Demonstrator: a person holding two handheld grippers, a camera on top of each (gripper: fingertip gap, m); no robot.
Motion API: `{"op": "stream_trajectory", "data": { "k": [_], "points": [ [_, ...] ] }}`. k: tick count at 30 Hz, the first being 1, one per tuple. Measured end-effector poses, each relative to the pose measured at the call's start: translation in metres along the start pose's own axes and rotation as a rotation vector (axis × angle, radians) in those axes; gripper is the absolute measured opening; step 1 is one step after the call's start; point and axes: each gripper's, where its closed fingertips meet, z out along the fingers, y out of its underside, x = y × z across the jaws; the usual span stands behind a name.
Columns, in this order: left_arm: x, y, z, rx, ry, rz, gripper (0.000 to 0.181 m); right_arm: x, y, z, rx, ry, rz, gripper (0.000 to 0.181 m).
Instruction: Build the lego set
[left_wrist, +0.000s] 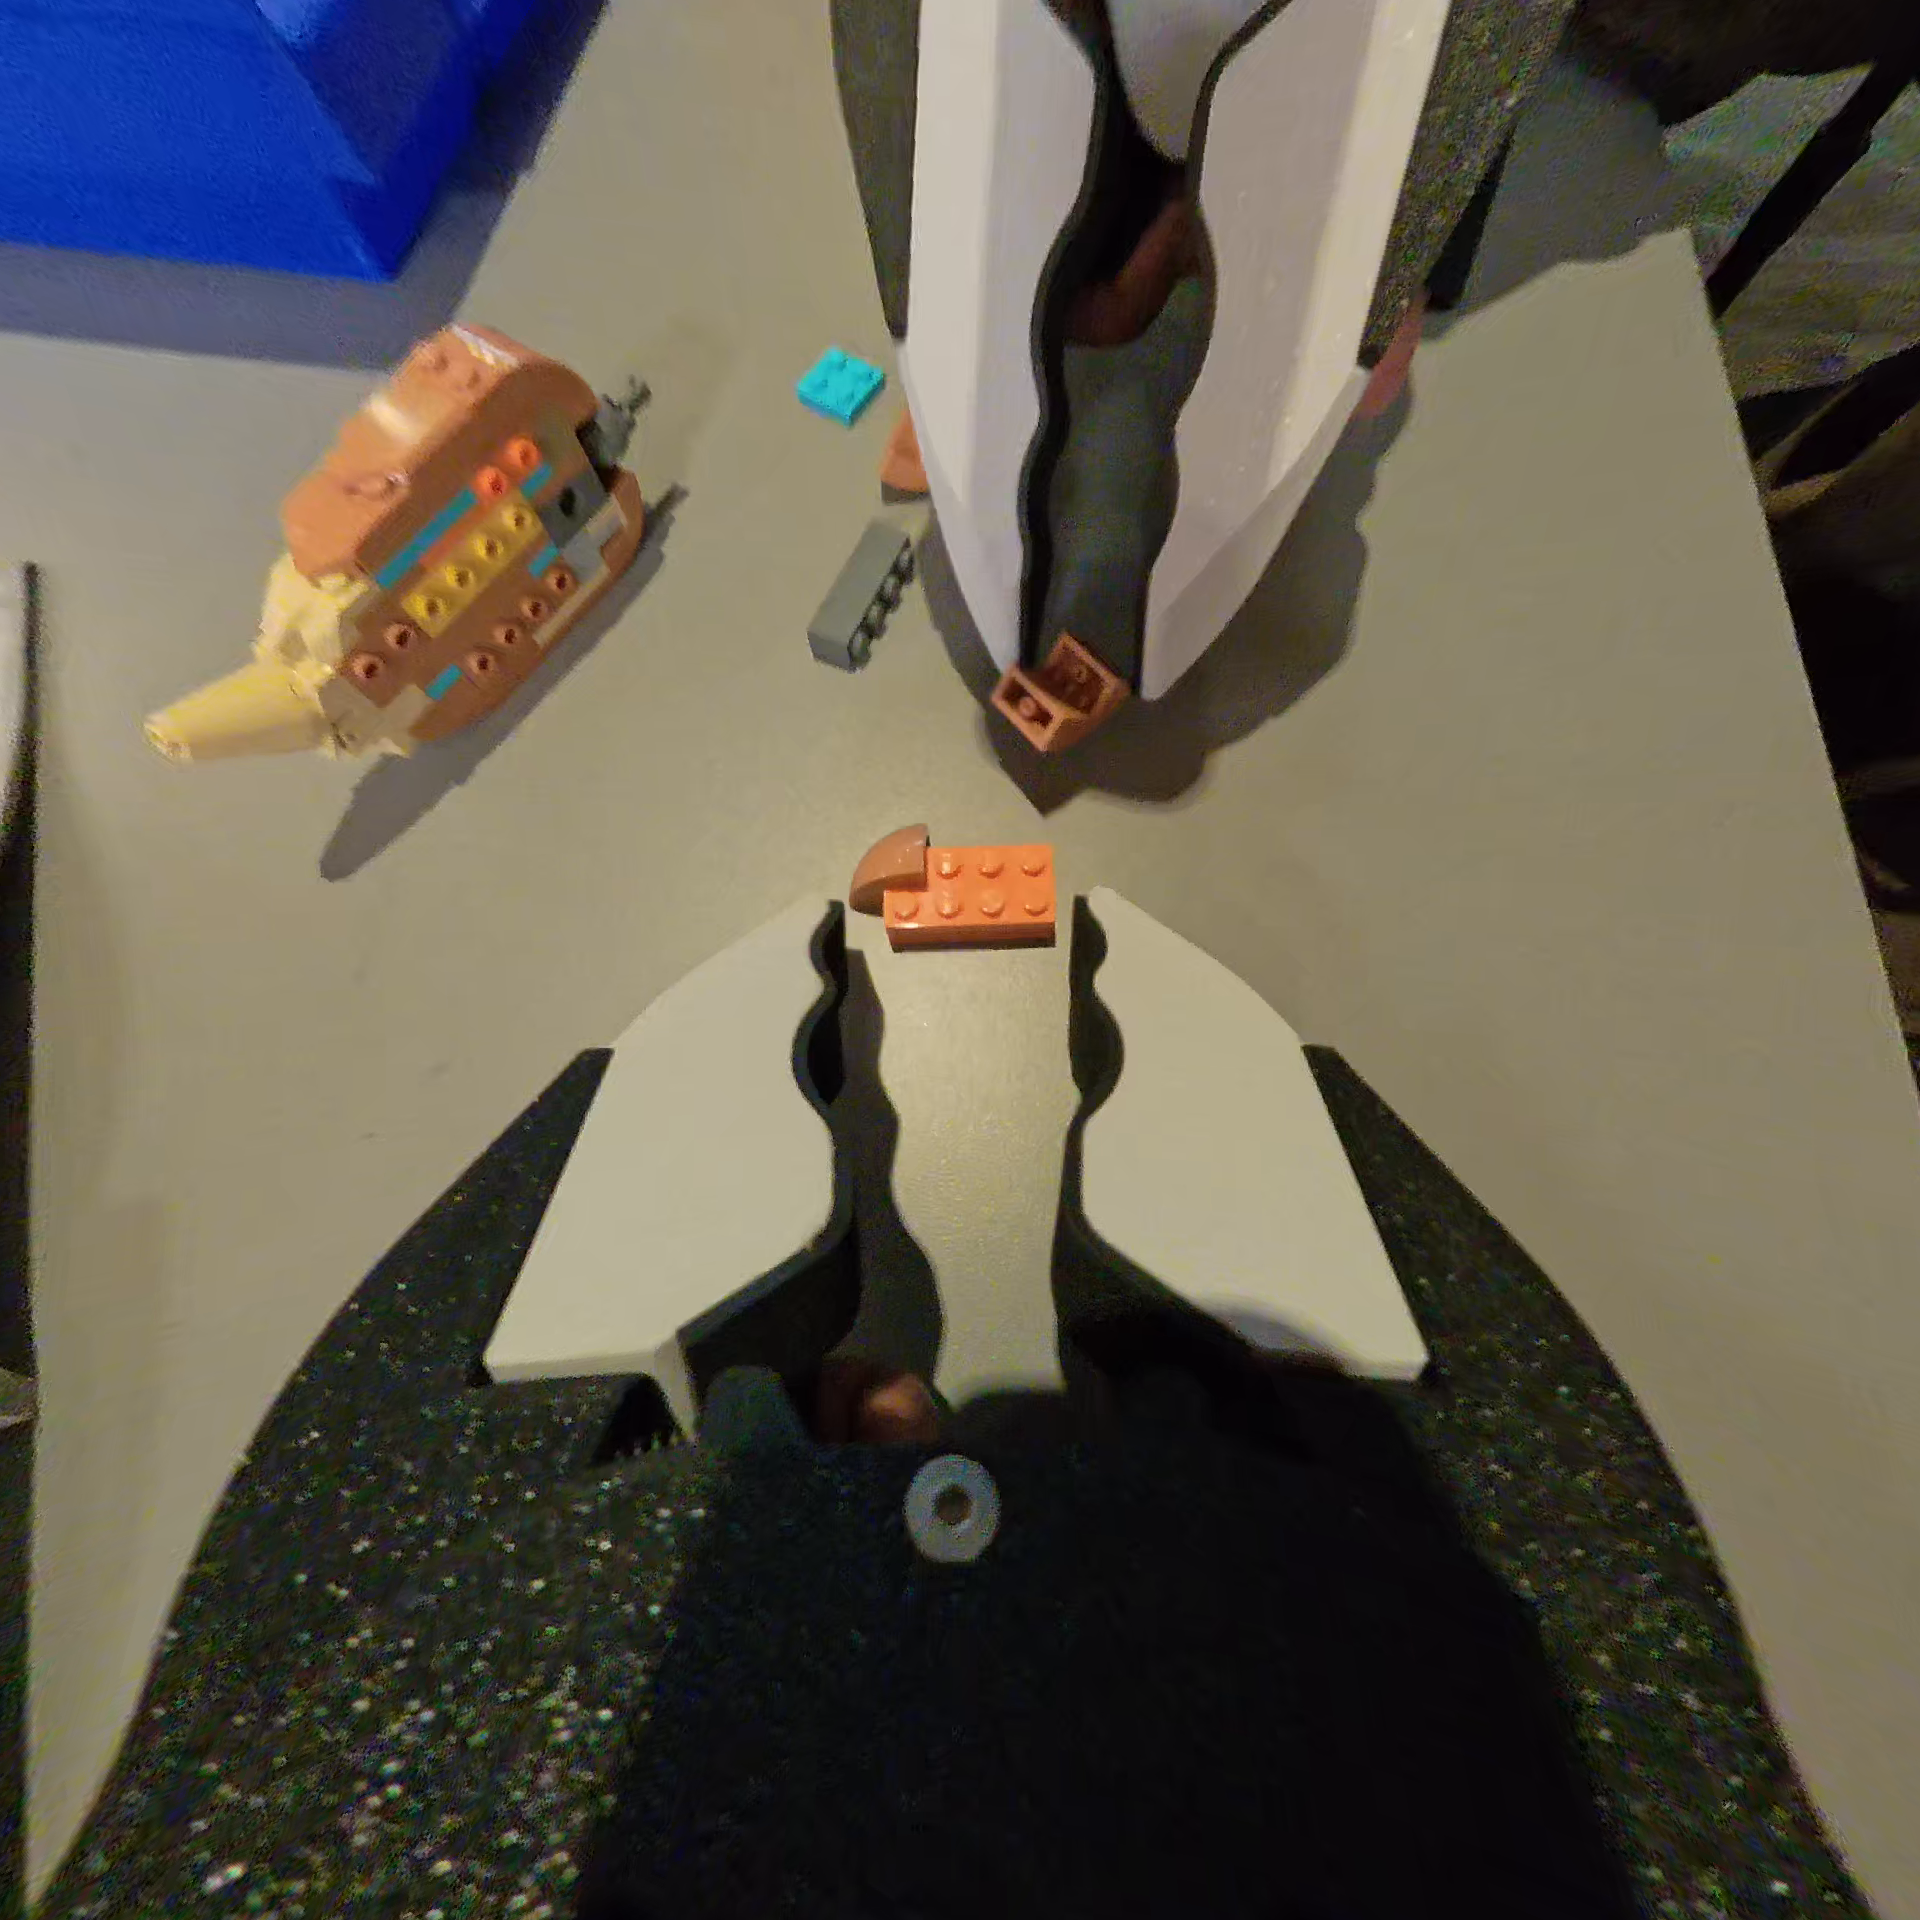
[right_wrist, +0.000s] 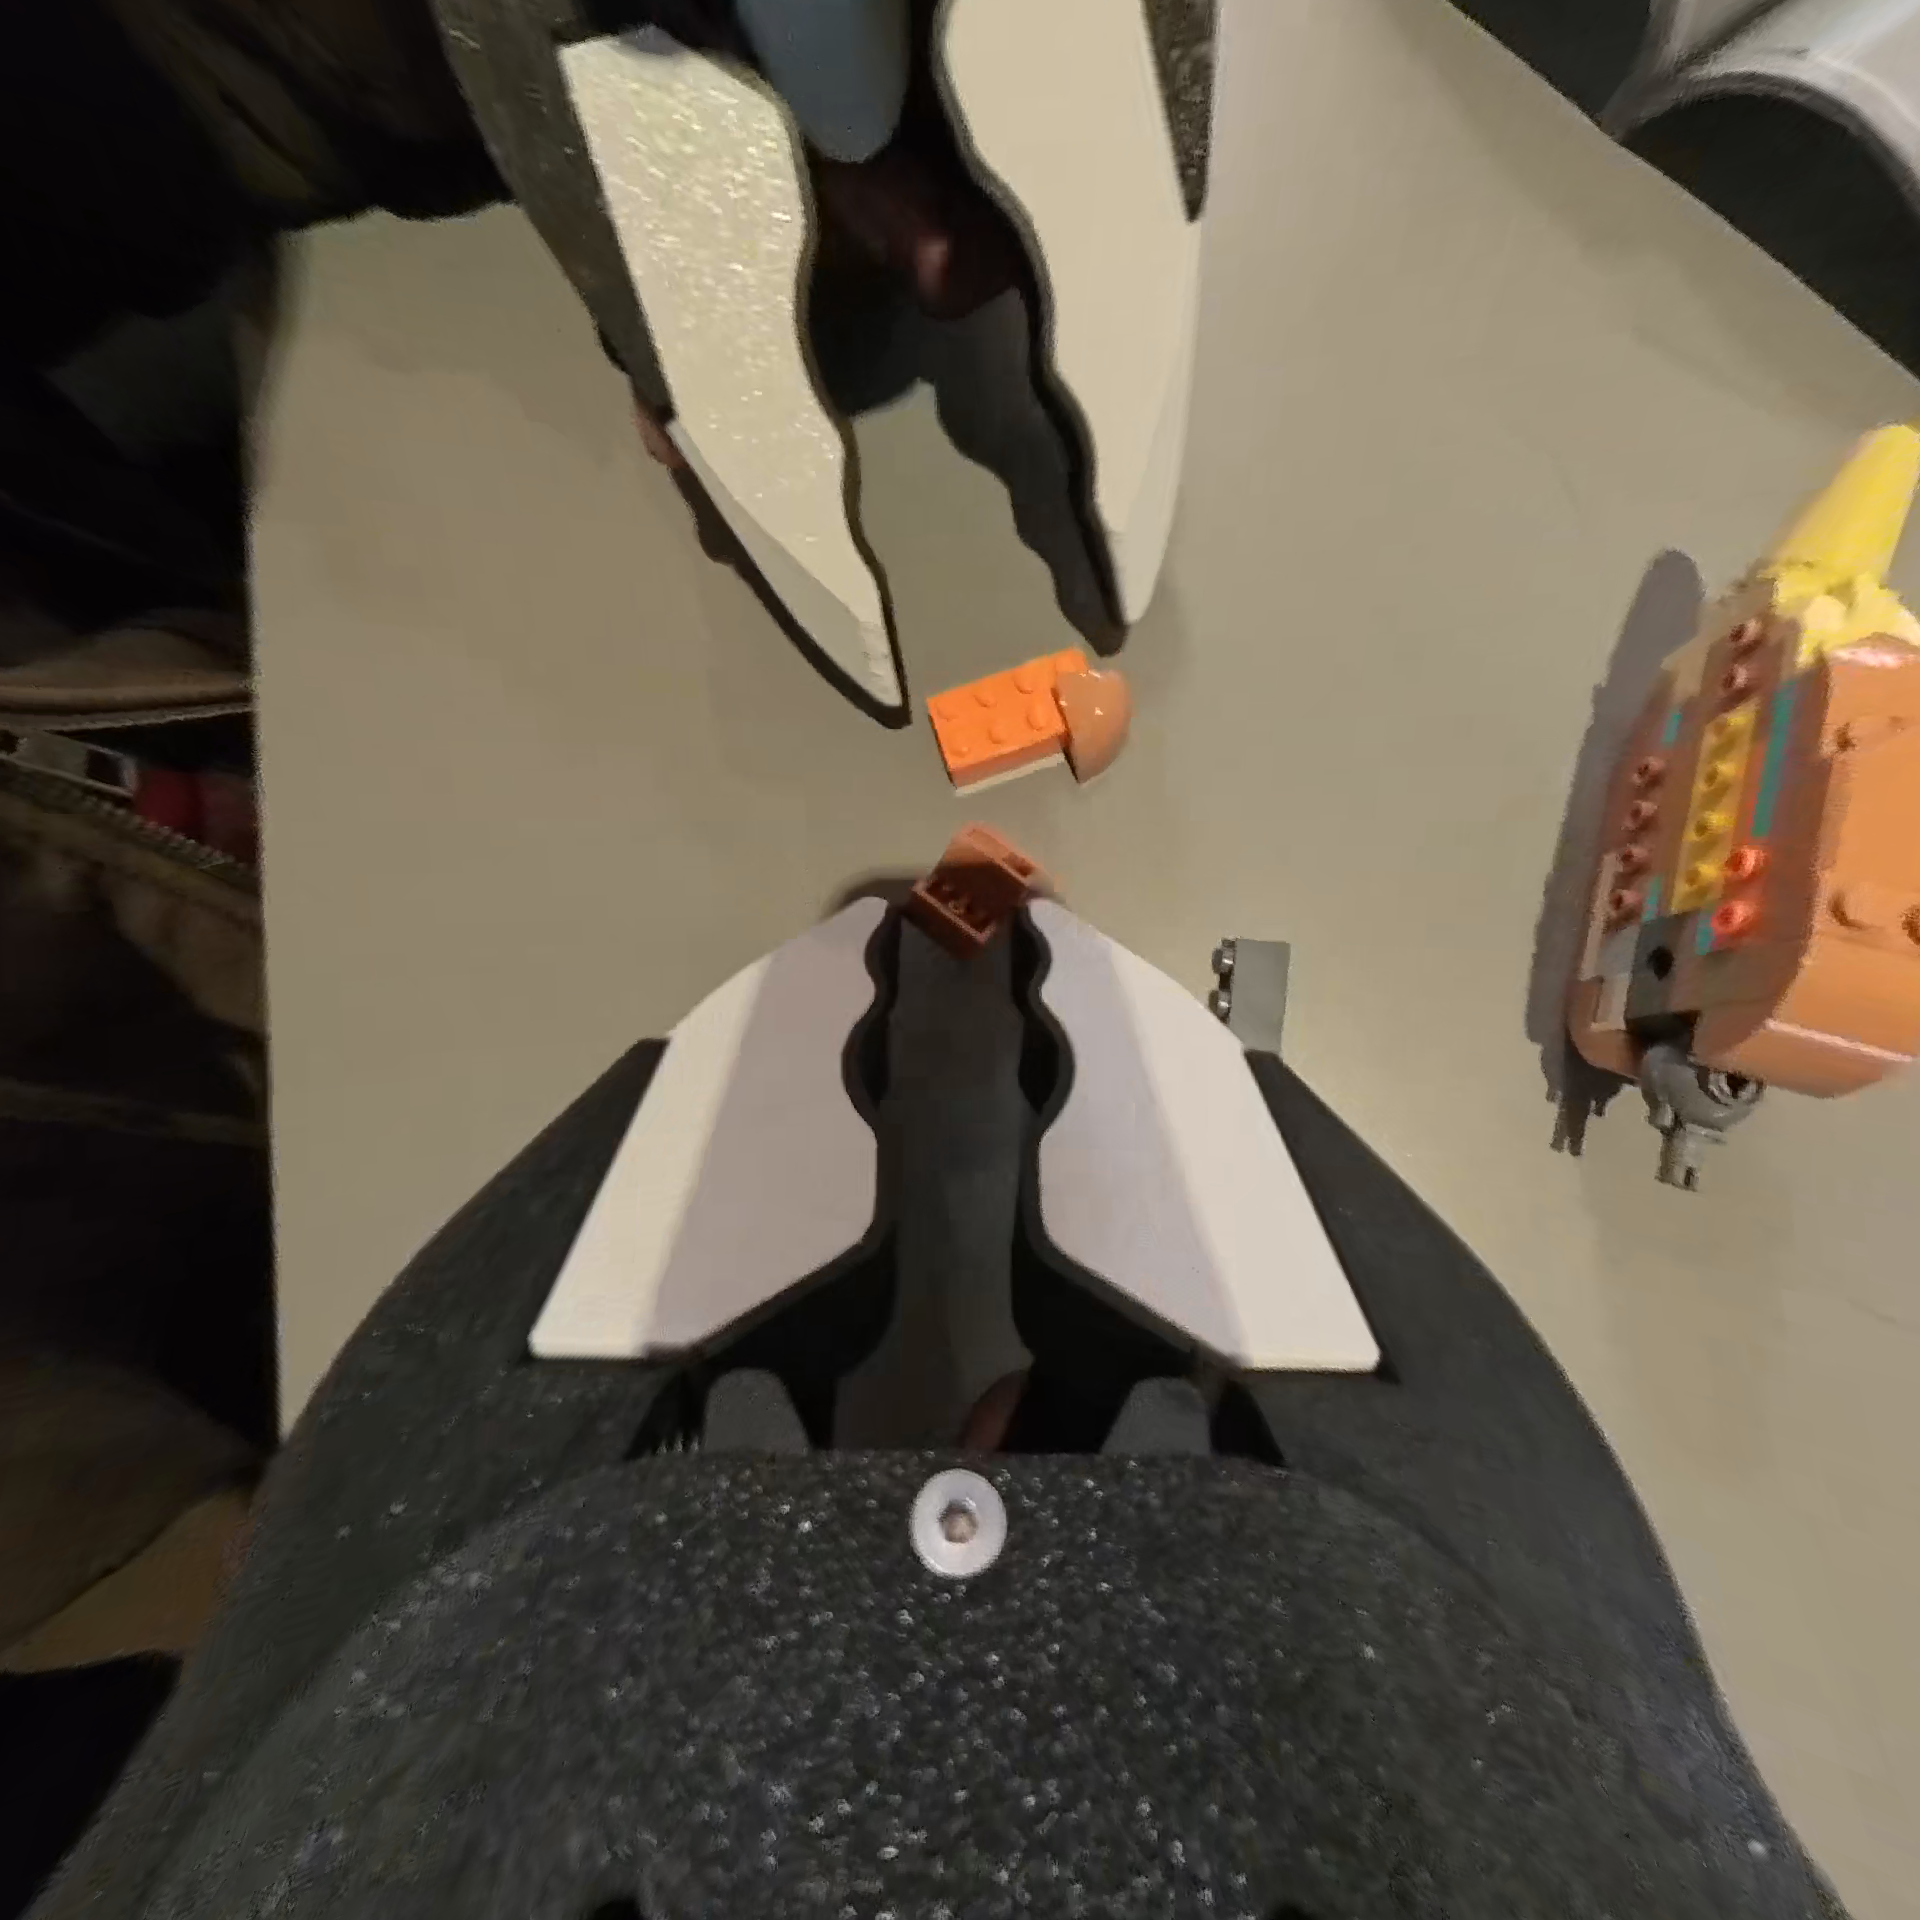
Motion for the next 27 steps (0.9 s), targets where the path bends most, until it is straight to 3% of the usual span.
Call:
{"op": "stream_trajectory", "data": {
  "k": [5,9,19,27],
  "points": [
    [0.015,-0.024,-0.003,0.115,0.059,0.027,0.038,-0.016,-0.012,-0.001,-0.003,-0.132,-0.054,0.020],
    [0.027,-0.026,-0.001,0.118,0.141,0.001,0.027,-0.020,-0.016,0.000,-0.063,-0.144,-0.145,0.020],
    [0.024,-0.029,-0.004,0.136,0.263,-0.315,0.013,-0.016,-0.024,0.002,-0.113,-0.090,-0.272,0.020],
    [0.020,-0.024,-0.007,0.138,0.337,-0.498,0.008,-0.014,-0.039,0.002,-0.031,-0.080,-0.273,0.017]
  ]
}}
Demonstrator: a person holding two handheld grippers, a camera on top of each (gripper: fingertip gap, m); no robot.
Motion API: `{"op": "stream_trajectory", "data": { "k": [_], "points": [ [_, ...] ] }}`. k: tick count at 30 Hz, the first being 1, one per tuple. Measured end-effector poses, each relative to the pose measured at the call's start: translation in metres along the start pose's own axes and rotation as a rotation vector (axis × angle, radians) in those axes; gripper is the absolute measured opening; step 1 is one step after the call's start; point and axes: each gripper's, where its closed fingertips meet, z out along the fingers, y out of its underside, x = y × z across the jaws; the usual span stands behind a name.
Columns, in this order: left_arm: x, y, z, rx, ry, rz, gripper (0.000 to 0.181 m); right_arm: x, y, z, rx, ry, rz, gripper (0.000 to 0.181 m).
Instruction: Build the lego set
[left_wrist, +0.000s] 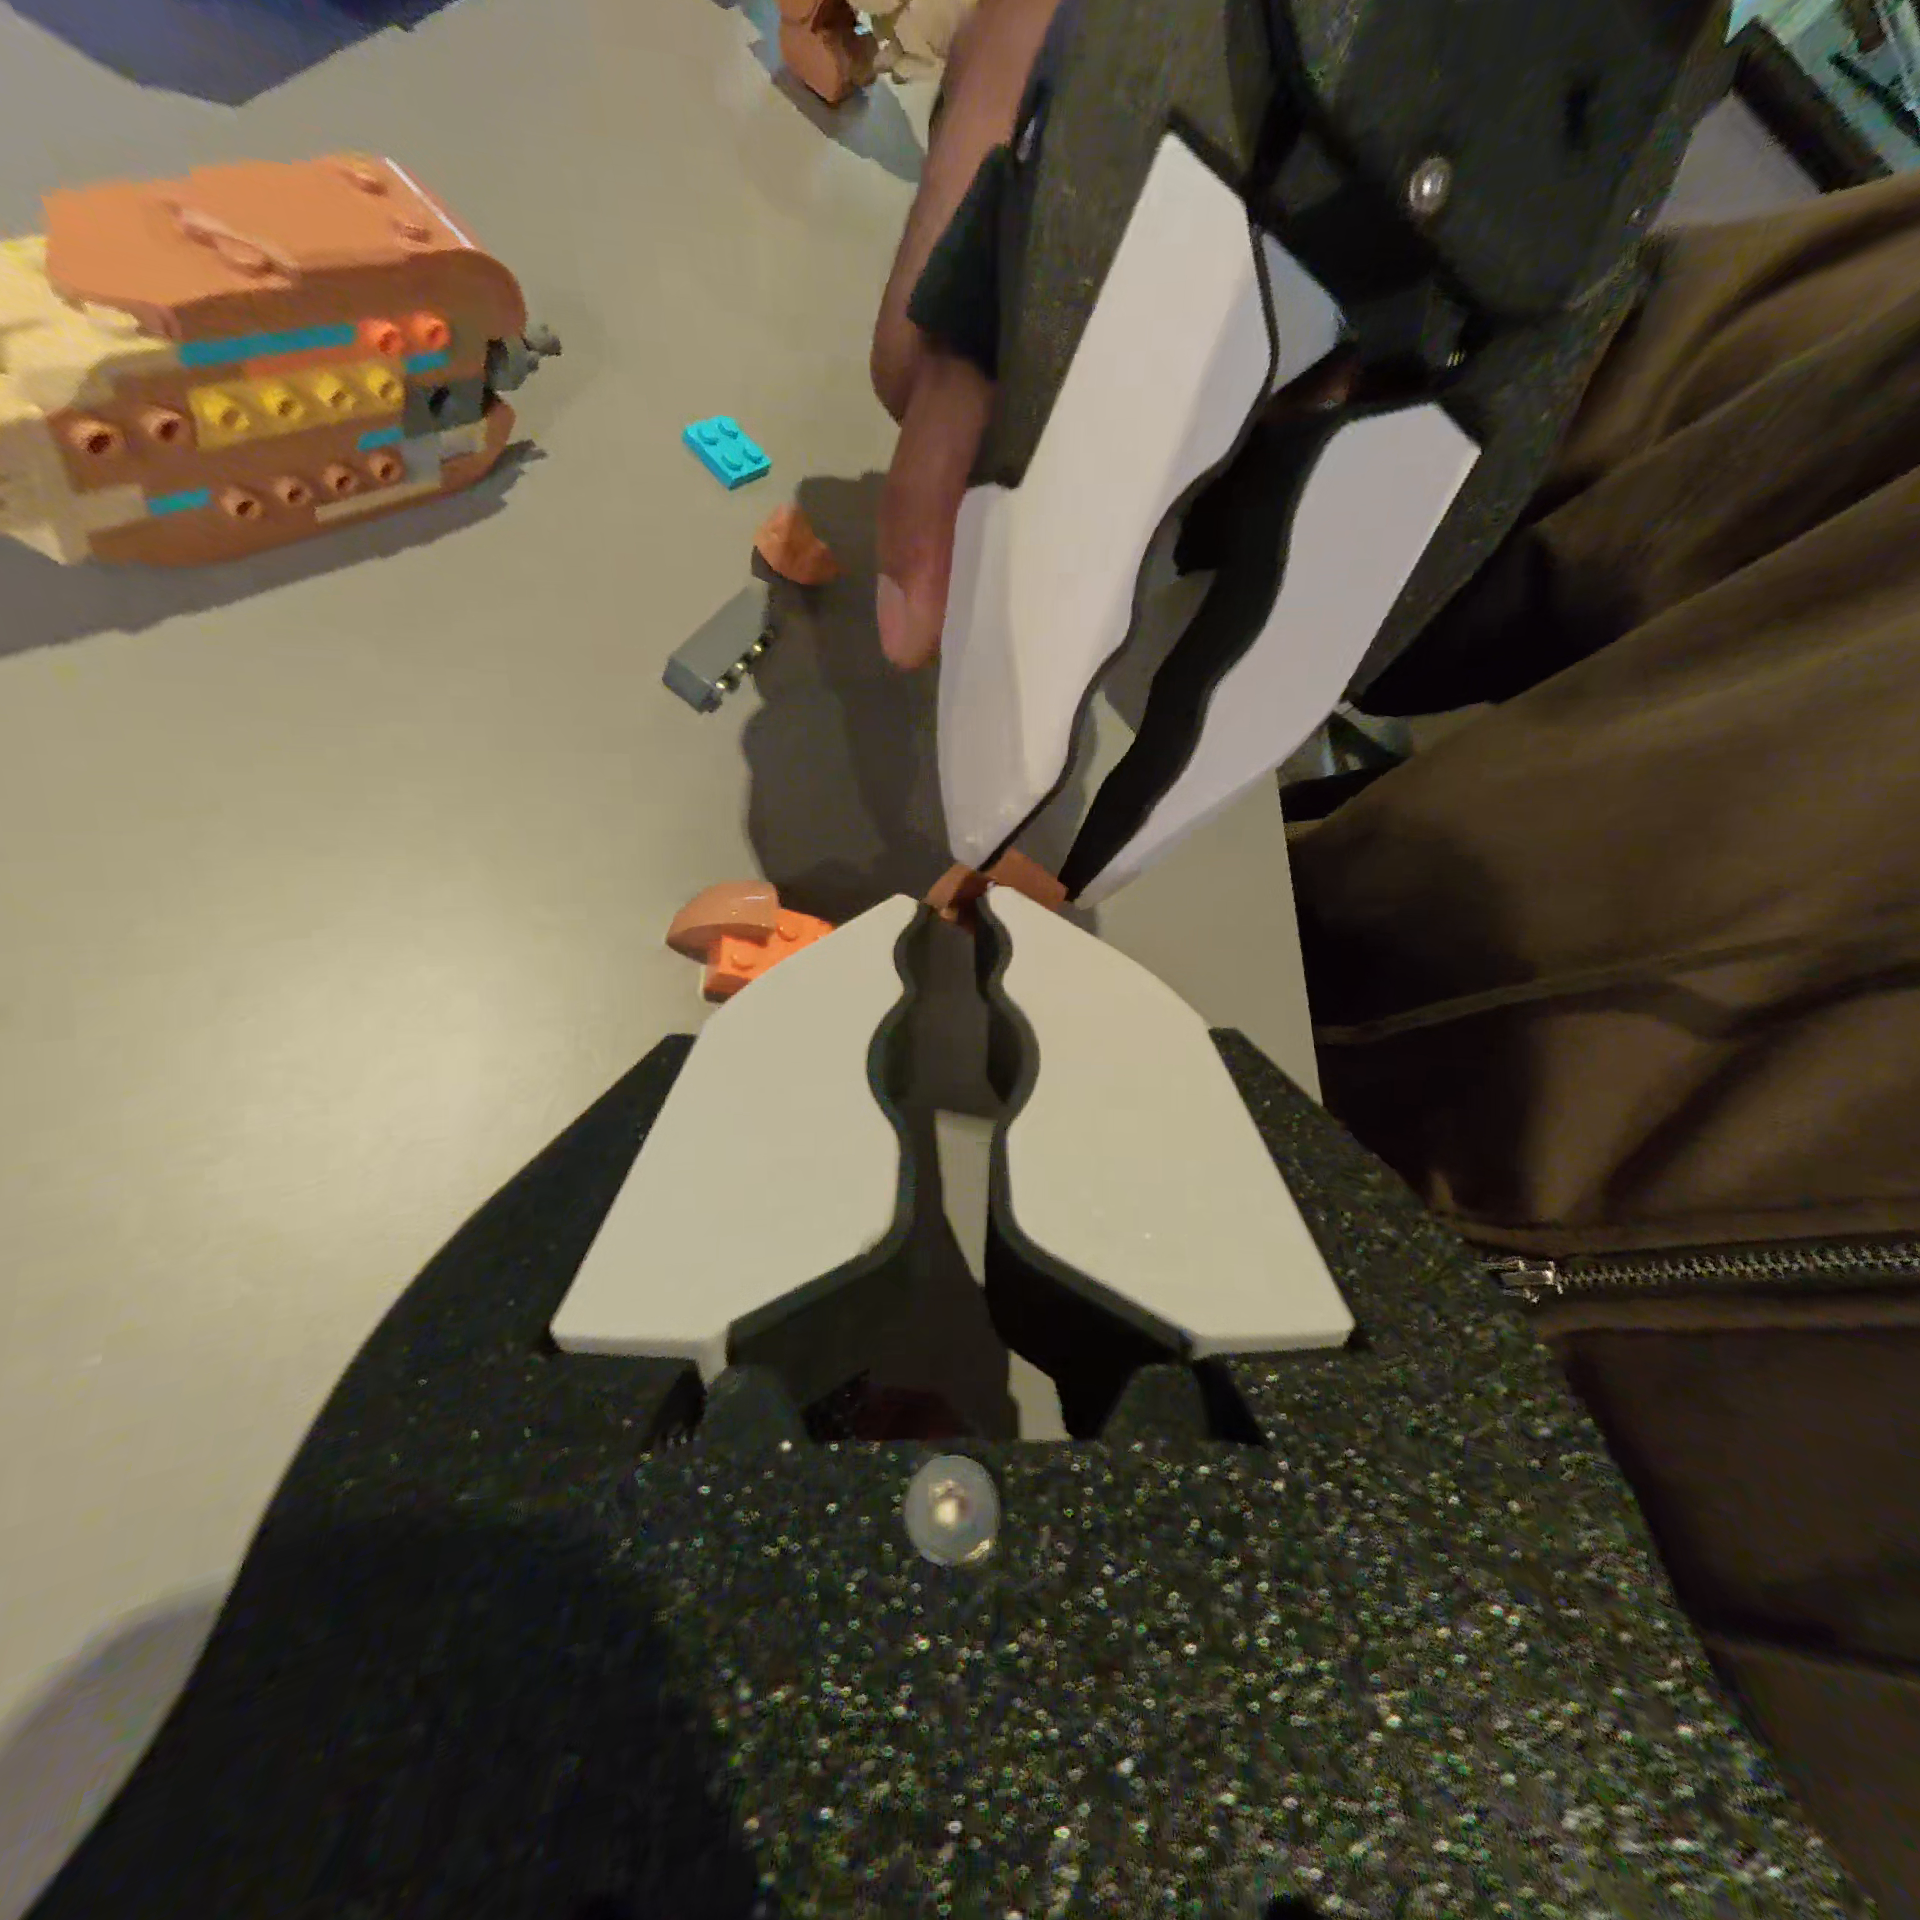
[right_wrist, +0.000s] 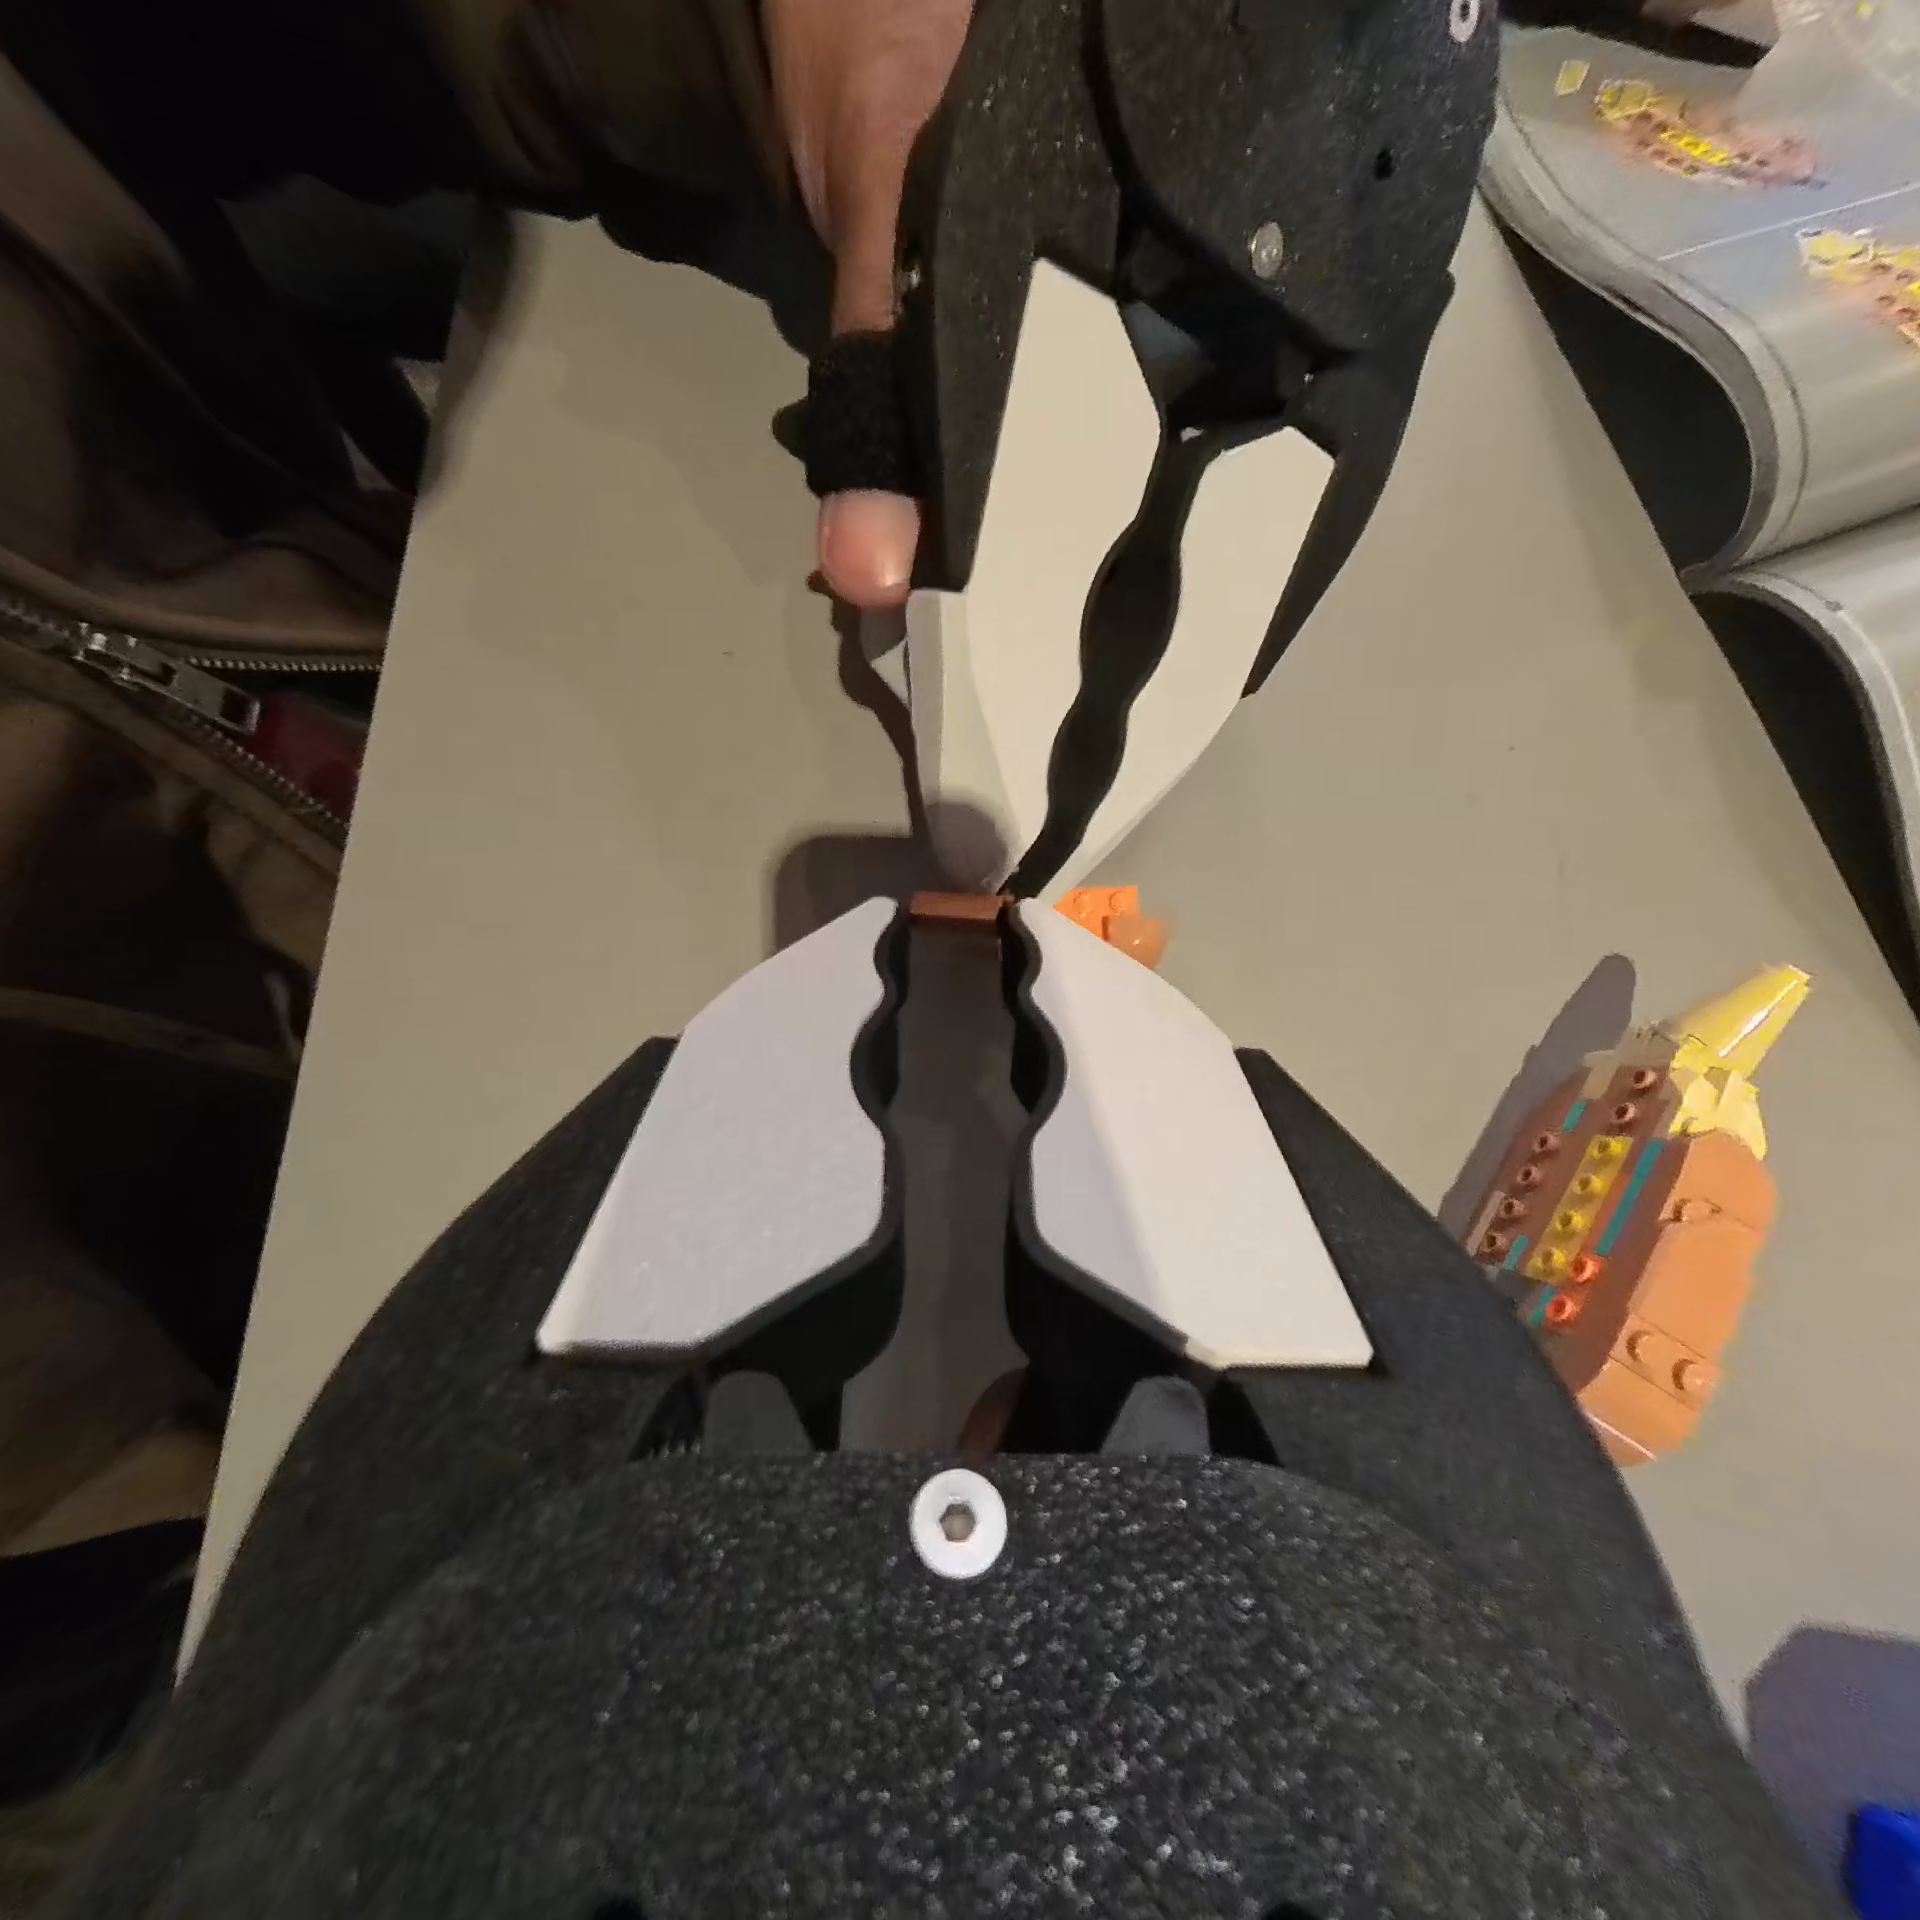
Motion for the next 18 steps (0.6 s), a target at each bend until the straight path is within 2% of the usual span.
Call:
{"op": "stream_trajectory", "data": {
  "k": [4,8,12,18],
  "points": [
    [-0.001,0.004,0.003,-0.031,-0.023,0.022,0.009,-0.001,0.004,0.002,0.024,0.013,0.000,0.017],
    [0.001,-0.001,-0.001,-0.002,-0.014,0.062,0.015,0.003,0.006,-0.002,0.046,0.052,-0.001,0.016],
    [0.008,-0.007,-0.005,0.035,-0.047,0.249,0.020,0.001,0.002,-0.008,0.117,-0.002,0.056,0.017],
    [0.011,-0.005,0.002,0.012,-0.127,0.483,0.021,-0.002,-0.011,-0.016,0.204,-0.073,0.089,0.016]
  ]
}}
